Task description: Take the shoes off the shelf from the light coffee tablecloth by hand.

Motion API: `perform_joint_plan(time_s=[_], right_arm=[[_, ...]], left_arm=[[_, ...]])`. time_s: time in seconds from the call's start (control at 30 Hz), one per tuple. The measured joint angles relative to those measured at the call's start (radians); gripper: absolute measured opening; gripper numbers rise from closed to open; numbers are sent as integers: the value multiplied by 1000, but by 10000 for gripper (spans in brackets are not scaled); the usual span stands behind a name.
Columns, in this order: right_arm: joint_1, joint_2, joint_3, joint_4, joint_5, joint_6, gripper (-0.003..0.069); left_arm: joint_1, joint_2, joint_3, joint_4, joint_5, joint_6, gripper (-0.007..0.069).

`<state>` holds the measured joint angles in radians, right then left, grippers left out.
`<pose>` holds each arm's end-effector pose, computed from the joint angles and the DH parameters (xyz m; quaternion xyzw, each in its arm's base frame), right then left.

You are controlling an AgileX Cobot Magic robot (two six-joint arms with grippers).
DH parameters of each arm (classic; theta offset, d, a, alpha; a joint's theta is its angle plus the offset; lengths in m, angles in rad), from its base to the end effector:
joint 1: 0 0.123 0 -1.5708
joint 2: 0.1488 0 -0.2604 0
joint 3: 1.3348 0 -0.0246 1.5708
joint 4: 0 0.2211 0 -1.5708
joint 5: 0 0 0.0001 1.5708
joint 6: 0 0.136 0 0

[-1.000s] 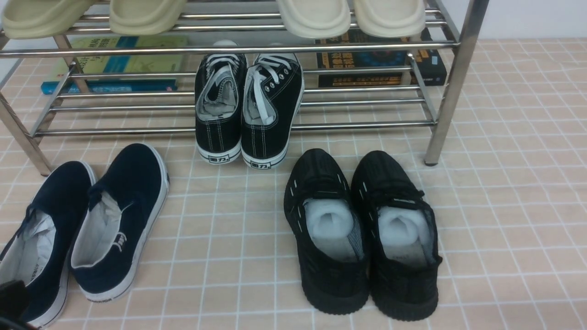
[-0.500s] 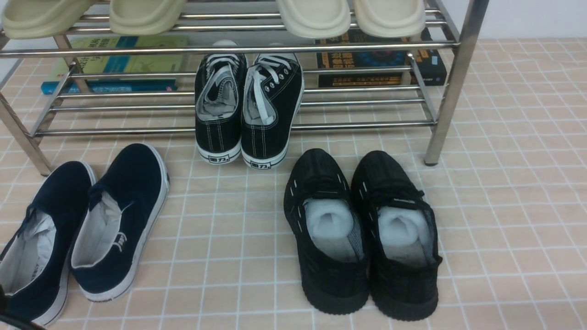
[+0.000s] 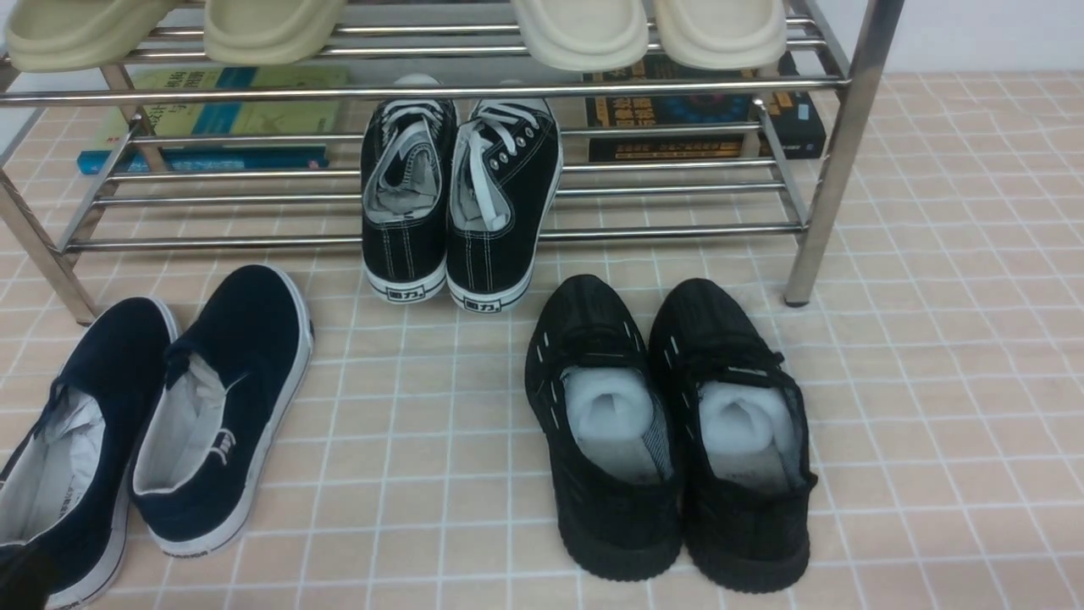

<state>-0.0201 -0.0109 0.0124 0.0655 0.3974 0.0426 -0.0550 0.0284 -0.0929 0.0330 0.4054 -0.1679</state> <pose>0.0897 0.0016 0.1605 0.0423 0.8069 0.0346 0.5881 0.0901 -0.0032 0.1924 -0.0366 0.7900 -0.0537 0.6097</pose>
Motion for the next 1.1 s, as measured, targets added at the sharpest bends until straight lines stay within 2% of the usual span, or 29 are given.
perform_joint_plan(time_s=[0.17, 0.37, 1.1], right_arm=[[0, 0, 0, 0, 0, 0, 240], [0, 0, 0, 0, 0, 0, 240], [0, 0, 0, 0, 0, 0, 240]], left_arm=[[0, -38, 117, 68, -35, -63, 38], [30, -41, 119, 90, -38, -72, 43], [30, -41, 119, 93, -36, -79, 62]])
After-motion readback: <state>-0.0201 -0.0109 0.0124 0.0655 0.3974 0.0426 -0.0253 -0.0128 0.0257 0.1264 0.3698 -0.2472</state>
